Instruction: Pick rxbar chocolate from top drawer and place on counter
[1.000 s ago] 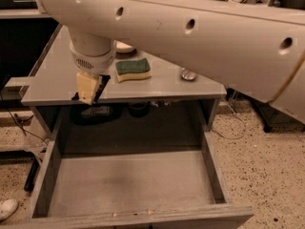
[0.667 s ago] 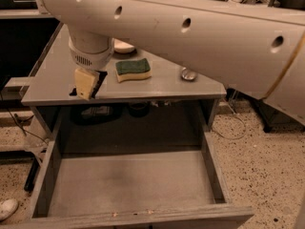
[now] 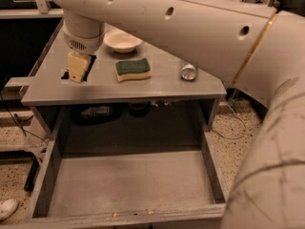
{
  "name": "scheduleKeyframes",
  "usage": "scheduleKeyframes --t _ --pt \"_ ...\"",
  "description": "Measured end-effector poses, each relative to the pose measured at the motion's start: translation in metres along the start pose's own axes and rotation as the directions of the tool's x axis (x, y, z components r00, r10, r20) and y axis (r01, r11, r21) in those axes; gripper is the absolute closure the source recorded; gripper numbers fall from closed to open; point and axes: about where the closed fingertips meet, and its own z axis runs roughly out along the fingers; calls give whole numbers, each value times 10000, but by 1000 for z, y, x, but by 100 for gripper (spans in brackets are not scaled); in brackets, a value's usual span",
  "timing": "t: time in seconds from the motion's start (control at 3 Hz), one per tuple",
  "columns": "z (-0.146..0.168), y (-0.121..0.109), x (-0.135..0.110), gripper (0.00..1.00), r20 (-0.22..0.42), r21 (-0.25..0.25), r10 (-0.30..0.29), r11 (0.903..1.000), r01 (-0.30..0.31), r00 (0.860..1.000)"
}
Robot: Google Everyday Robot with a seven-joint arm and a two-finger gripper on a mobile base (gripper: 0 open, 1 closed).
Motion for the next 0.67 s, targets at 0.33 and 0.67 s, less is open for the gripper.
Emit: scheduleKeyframes --t 0.33,0.67 --pt "21 -6 -20 100 394 -378 -348 9986 363 9986" --pt "45 -6 -36 100 675 -830 -650 9941 705 9956"
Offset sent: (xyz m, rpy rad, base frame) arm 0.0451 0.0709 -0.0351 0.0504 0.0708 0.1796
